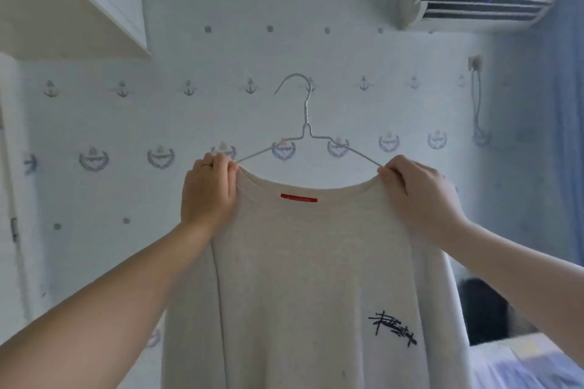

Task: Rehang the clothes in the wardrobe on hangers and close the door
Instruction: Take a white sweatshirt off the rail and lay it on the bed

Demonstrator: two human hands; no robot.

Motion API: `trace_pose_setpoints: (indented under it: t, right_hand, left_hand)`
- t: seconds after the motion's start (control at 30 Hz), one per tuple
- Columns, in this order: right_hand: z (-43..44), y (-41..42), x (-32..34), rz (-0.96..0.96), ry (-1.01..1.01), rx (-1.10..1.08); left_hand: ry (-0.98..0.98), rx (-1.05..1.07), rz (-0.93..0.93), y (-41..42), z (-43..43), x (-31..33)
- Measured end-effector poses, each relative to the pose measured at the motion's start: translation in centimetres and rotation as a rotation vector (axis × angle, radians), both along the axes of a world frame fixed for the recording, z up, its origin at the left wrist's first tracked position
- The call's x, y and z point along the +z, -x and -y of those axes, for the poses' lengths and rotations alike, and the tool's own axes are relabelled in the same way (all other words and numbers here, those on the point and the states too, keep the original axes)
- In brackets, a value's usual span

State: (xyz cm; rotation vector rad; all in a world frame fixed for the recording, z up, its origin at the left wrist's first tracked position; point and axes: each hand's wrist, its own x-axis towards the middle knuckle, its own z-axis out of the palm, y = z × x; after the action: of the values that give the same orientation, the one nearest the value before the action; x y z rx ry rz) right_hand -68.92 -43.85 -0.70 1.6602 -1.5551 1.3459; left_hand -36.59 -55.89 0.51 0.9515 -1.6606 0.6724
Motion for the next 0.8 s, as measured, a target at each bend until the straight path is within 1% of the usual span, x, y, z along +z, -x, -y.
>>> trace_pose_setpoints:
  t: [0.2,0.37,0.53,0.7,0.8]
  right_hand:
    - [0.7,8.8,-6.3,0.035,-0.161,-0.132]
    - [1.7,14.0,-11.1,0.068,-0.225,-0.246]
    - [3.3,18.0,-15.5,0.110,-0.298,-0.388]
    - [4.5,20.5,-20.4,0.229,-0.392,-0.549]
    - [5.5,21.4,-23.2,0.284,-0.434,-0.638]
  left_hand:
    - [-0.133,-0.136,0.061,11.3,6.6,-7.2]
    - [-0.209,-0.300,0.086,19.6,12.3,-12.7]
    - [-0.307,-0.473,0.128,28.1,18.5,-17.1]
    - [-0.426,-0.708,0.232,36.2,23.6,-21.7]
    - [-0.494,-0.801,0.313,40.2,26.1,-24.5]
